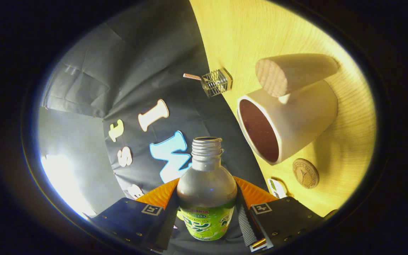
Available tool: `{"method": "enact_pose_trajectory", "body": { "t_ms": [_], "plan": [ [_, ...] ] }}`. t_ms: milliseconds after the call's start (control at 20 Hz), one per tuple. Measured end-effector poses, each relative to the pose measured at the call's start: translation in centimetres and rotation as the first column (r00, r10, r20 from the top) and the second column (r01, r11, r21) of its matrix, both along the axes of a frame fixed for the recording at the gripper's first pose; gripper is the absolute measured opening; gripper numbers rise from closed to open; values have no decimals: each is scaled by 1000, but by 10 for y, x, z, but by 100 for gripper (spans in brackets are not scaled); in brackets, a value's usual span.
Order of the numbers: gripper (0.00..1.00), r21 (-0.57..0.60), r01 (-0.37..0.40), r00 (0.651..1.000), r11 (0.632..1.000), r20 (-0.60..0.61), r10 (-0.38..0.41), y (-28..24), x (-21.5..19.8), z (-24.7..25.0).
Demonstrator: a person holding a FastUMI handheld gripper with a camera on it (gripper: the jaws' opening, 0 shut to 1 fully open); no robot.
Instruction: Take the bottle from table, then pour the juice into the cup, finally place the bottle on the coaster
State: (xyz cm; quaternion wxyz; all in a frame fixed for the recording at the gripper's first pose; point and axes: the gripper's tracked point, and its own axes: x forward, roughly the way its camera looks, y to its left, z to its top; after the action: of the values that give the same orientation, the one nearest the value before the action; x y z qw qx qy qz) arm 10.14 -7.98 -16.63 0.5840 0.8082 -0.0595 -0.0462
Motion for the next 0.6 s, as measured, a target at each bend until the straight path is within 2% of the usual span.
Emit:
{"method": "enact_pose_trajectory", "body": {
  "t_ms": [600],
  "plan": [
    [76,-87,31,999,996,-8,-32,6,0,-6]
  ]
}}
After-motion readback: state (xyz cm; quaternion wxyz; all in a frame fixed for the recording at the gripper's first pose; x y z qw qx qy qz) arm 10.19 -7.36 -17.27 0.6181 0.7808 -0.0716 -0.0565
